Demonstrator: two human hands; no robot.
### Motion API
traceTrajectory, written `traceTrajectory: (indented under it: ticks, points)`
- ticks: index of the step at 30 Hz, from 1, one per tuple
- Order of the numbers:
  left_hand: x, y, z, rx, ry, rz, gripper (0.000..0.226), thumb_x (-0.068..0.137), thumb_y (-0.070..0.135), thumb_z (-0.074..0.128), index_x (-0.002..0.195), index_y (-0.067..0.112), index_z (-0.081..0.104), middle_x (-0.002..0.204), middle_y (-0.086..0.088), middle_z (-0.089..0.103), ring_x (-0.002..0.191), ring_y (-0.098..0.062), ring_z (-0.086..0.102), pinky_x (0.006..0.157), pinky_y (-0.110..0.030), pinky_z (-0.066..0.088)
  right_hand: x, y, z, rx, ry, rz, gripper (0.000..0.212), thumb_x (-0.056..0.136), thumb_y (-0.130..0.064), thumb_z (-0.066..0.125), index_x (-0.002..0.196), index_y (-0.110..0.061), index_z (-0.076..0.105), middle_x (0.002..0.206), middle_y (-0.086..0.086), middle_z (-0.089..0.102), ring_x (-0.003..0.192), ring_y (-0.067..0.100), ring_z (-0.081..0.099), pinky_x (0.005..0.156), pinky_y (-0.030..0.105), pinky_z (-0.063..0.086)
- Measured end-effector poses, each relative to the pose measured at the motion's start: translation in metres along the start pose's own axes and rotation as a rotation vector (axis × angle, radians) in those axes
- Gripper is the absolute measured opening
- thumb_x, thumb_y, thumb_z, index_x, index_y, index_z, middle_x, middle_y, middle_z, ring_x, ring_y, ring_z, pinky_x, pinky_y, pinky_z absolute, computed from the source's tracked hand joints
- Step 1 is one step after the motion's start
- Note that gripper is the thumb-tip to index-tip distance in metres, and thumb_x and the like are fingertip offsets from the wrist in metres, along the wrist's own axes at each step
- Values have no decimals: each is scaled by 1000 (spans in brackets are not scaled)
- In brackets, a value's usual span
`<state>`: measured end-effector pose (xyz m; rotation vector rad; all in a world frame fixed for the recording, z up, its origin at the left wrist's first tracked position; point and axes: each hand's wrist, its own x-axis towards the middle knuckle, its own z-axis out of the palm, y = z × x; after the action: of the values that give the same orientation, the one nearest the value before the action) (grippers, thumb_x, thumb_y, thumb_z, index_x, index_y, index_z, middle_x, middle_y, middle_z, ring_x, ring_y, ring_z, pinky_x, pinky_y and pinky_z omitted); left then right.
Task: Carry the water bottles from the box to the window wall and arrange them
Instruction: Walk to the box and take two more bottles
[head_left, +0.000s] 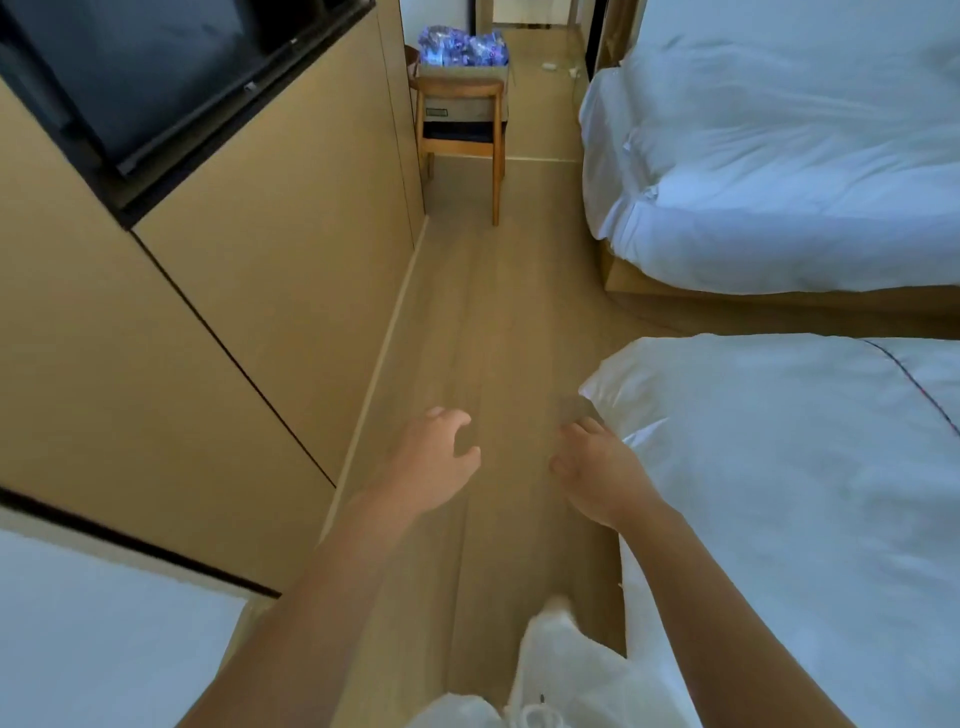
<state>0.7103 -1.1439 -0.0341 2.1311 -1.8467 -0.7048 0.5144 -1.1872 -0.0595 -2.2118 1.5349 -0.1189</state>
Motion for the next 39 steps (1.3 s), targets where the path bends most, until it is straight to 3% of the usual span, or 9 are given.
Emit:
traceTrajectory:
  ticks: [6,17,30,39]
  points:
    - [128,13,-18,57,11,-13,44,93,34,53,134,17,48,136,-2,48,112,-23,53,89,-30,40,124,28,-22,-11,19,-27,44,92,-26,46,134,-10,45,133,4,48,120,22,42,97,34,40]
    - [367,45,-64,16,91,-109,46,89,38,56,132,21,51,128,-1,54,104,-22,57,85,-29,44,371,83,-115,-61,24,-116,45,93,-32,45,135,-15,44,134,1,47,122,20,41,97,34,41]
    - [606,26,-113,-18,106,-97,45,89,35,57,131,20,52,132,0,52,115,-20,53,88,-27,41,607,100,-148,-45,-11,-118,44,94,-31,46,135,-14,45,135,0,47,121,20,41,96,33,41]
    - [821,-9,-208,-32,113,-38,44,90,37,54,131,22,50,132,3,52,94,-15,55,73,-25,39,827,68,-198,-48,42,-98,46,94,-33,46,135,-15,45,135,0,47,123,18,42,98,31,39]
